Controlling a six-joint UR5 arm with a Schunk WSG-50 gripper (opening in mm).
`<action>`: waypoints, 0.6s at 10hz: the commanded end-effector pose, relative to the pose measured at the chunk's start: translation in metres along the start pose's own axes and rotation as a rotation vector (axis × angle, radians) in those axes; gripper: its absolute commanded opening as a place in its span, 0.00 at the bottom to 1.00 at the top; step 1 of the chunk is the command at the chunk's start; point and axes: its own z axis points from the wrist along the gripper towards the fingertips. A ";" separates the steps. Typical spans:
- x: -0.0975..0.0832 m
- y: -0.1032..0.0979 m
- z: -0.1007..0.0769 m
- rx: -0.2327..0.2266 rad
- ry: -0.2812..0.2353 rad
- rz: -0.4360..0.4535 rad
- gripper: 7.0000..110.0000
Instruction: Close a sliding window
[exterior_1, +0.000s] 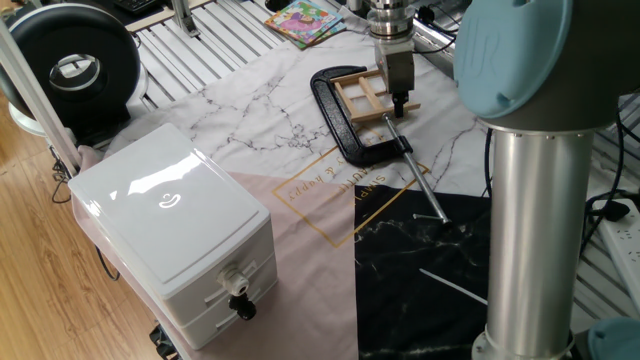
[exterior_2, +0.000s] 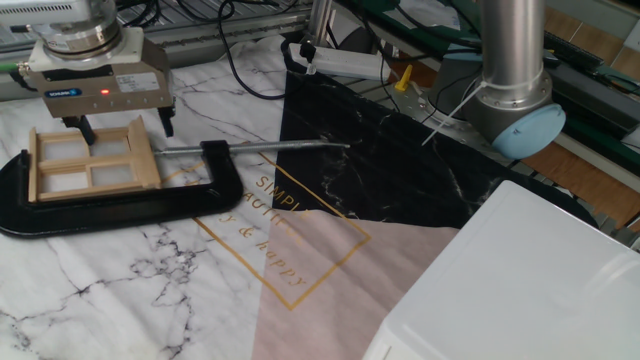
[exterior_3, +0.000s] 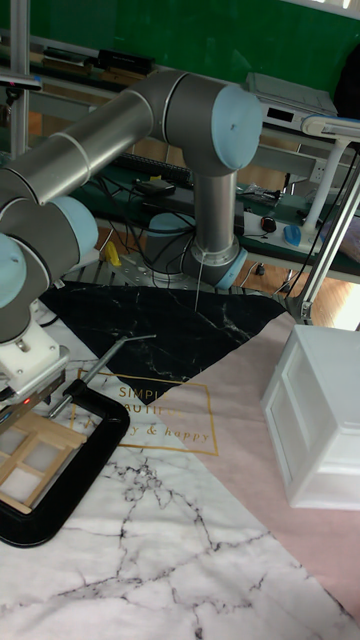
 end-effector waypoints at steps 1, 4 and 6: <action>-0.004 -0.005 -0.001 0.020 -0.017 -0.008 0.79; -0.004 -0.004 -0.002 0.015 -0.016 -0.008 0.79; -0.004 -0.001 -0.005 0.008 -0.015 -0.009 0.79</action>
